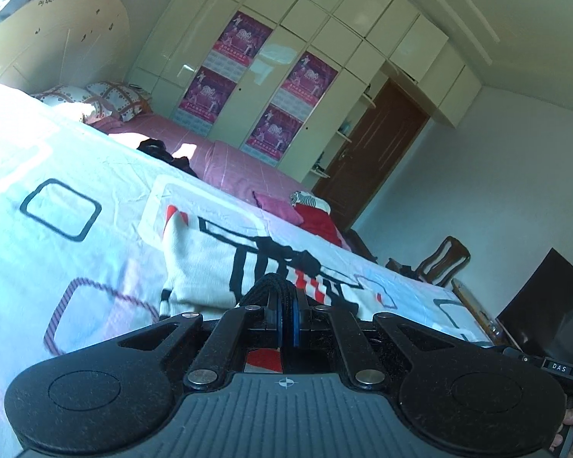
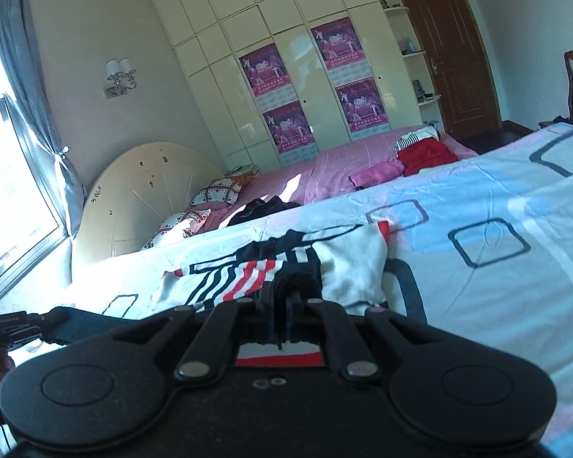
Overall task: Fold small clothes
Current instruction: 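Carry the hem over the sweater with both grippers and lay it down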
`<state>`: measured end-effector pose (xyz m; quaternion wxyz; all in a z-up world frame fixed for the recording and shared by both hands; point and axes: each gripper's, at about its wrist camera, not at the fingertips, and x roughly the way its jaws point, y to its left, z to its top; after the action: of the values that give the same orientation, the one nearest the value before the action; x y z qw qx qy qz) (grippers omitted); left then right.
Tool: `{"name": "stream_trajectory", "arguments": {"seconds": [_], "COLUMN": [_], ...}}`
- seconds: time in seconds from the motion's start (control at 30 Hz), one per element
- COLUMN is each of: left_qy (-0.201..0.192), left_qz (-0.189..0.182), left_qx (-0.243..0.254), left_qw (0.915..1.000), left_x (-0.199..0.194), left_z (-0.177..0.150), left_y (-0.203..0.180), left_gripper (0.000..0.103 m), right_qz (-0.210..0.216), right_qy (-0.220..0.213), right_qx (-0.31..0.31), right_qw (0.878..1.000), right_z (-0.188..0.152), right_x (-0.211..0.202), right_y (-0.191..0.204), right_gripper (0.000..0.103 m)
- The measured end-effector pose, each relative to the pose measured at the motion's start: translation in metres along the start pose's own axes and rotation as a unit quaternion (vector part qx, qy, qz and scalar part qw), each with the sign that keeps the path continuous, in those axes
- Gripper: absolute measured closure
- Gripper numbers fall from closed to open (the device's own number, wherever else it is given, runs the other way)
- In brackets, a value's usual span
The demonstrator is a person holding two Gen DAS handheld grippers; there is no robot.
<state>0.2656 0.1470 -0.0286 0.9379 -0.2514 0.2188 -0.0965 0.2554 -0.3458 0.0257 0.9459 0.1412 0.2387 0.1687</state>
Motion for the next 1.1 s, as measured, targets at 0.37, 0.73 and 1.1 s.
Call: {"name": "stream_trajectory", "arguments": {"seconds": [0.37, 0.73, 1.1], "left_qy": [0.01, 0.064, 0.096], "left_qz": [0.028, 0.073, 0.1], "left_qx": [0.016, -0.02, -0.048], "left_qw": [0.9994, 0.9951, 0.9892], "left_x": [0.113, 0.227, 0.3], "left_z": [0.067, 0.084, 0.081], "left_y": [0.007, 0.048, 0.071], "left_gripper": [0.099, 0.099, 0.099], "right_qz": [0.026, 0.033, 0.021], "right_qy": [0.01, 0.07, 0.104], "right_qx": [-0.02, 0.017, 0.067], "right_qw": [0.999, 0.997, 0.992], "right_z": [0.07, 0.084, 0.081], "right_x": [0.114, 0.243, 0.318], "right_y": [-0.031, -0.079, -0.115], "right_gripper": [0.097, 0.097, 0.097]}}
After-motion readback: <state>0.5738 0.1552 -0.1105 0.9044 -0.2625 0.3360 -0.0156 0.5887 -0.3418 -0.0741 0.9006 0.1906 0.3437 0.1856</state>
